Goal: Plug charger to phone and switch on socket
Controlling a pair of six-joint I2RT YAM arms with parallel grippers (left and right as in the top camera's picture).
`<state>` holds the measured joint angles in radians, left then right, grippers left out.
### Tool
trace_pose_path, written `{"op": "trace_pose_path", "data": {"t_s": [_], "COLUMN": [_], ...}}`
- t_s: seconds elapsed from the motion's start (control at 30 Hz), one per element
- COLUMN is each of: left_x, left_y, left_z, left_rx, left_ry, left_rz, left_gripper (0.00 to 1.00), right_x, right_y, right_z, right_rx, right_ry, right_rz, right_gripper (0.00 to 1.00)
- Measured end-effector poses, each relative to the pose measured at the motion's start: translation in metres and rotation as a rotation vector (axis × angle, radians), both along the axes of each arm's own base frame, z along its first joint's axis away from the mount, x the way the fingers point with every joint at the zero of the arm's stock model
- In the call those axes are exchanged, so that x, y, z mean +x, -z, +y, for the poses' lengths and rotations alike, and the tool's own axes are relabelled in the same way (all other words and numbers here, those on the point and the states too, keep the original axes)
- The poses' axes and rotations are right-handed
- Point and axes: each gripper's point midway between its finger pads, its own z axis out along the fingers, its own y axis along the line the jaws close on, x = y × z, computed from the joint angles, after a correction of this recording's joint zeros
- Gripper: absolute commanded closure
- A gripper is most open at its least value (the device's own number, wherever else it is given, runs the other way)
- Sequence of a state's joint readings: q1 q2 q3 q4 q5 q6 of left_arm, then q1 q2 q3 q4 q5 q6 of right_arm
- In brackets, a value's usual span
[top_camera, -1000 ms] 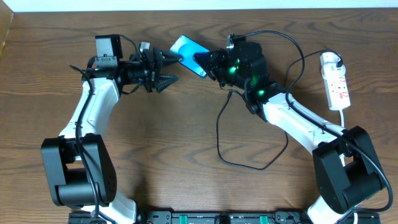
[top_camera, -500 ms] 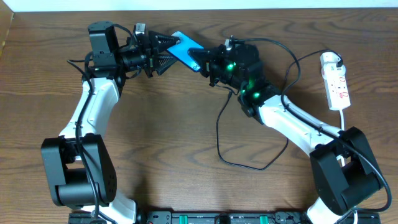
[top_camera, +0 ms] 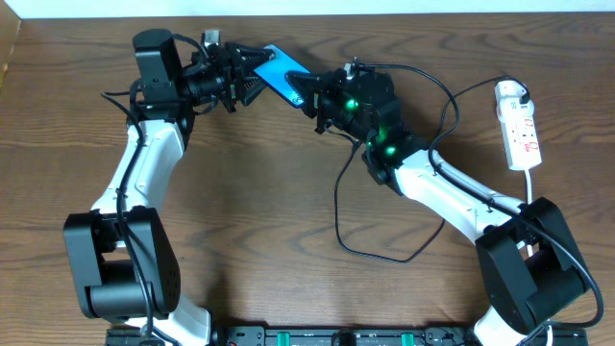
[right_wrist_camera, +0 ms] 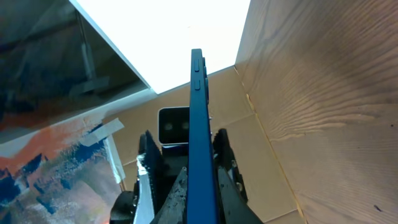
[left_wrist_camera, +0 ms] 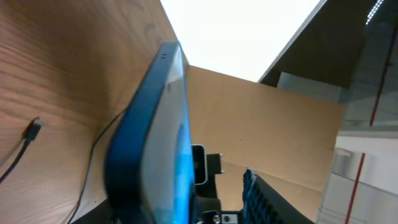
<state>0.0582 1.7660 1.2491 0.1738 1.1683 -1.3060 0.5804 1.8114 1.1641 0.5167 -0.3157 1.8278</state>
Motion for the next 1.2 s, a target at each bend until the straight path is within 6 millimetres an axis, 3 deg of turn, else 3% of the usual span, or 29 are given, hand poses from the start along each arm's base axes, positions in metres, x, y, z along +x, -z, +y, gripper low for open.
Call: {"op": "trace_pose_path", "data": {"t_s": [0.43,0.73,1.2], "left_x": [-0.001,-0.002,0.002], "left_y": [-0.001,0.000,0.002], "left_z": [-0.011,-0.019,-0.016], "left_rx": [-0.008,-0.004,0.010], "left_ry": [0.010,0.015,-0.015], "left_rz": [0.017,0.020,0.020], "left_gripper": [0.63,0.75,0.77], "right_x": [-0.001,-0.006,-0.006], "right_y": [-0.005,-0.006,-0.006], "right_z": [0.004,0.009,0.009], "right_rx": [0.014,0.018,0.021], "right_ry": [0.008,-0.005,-0.004], "right_rz": [-0.014,-0.018,-0.012], "right_gripper": [0.98,0.98,0.98]}}
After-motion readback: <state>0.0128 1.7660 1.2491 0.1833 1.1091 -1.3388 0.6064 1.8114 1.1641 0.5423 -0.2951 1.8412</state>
